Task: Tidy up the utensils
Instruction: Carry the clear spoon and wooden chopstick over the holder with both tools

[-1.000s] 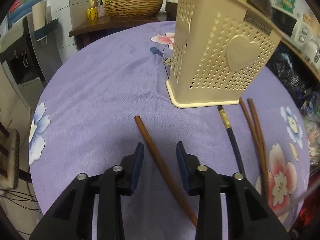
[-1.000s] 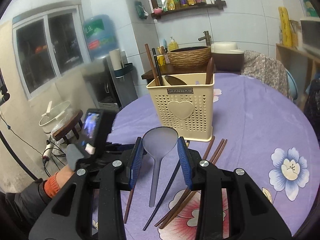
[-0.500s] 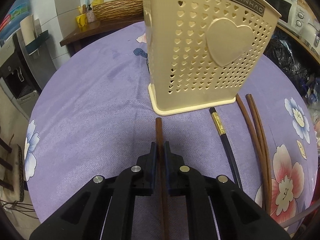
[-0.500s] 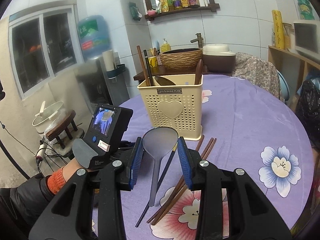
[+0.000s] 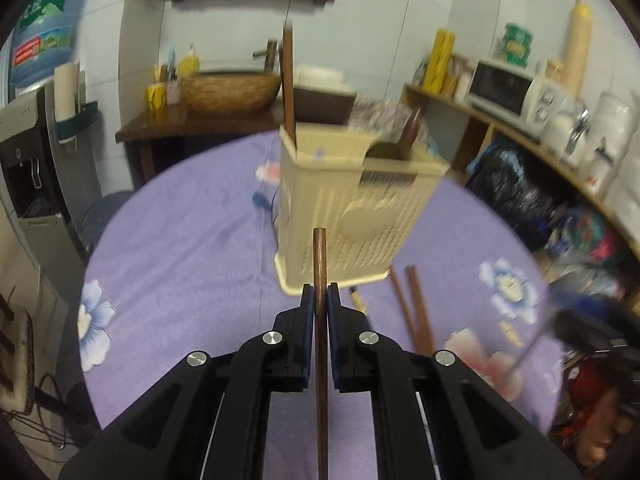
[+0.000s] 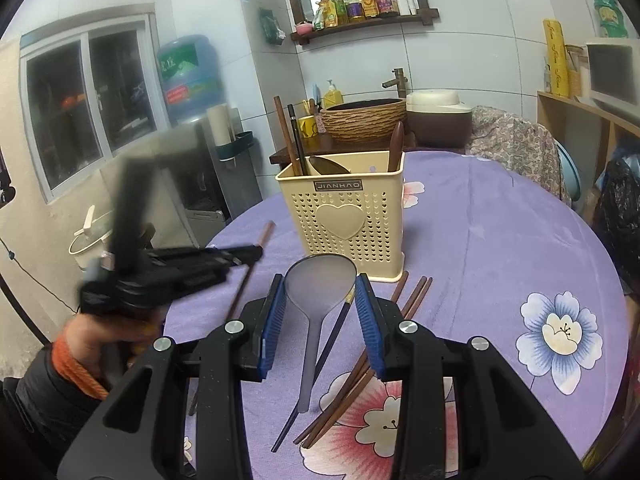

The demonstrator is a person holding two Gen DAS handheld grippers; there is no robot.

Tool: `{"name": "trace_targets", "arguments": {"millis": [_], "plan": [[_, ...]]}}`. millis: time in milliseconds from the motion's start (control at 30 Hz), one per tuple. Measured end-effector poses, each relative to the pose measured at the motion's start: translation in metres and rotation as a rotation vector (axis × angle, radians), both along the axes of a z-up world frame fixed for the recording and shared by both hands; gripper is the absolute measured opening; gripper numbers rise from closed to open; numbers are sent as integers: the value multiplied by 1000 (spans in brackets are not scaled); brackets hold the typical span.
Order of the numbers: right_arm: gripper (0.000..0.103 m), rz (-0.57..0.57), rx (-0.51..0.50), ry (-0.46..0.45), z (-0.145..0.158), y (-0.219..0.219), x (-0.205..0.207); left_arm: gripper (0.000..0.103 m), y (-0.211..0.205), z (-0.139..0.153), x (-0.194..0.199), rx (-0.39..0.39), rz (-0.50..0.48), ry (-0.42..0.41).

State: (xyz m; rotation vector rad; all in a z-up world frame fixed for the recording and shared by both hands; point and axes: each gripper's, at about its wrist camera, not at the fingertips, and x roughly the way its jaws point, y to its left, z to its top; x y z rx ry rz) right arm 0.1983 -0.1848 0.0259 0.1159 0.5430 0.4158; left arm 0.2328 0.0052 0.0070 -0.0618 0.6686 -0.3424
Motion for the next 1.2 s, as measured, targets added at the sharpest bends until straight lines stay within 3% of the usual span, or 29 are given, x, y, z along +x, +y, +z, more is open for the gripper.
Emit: {"name": "trace_targets", "arguments": {"millis": [167,600,767,900,1000,1100,1200], "plan": [[36,10,15,1,5,-2,-1,8,23,47,-28,-68,-4,-127],[36,28,24,-4,16,0,13,8,31,82,-25,-114,-5,-200],[36,13,28,-65,53,-3,34,8,33,135,-15,-149,-10,-288],[36,-49,3,-211,114,-4,57,8,27,182,6,-152,25,-364],[36,-94,-39,-290,144,-1,73,8,20,201,20,-158,53,-423],[36,-142,-59,-321,153,1,96,8,11,201,40,-153,94,-427],[36,-168,-83,-319,141,5,114,8,4,186,55,-129,124,-437]]}}
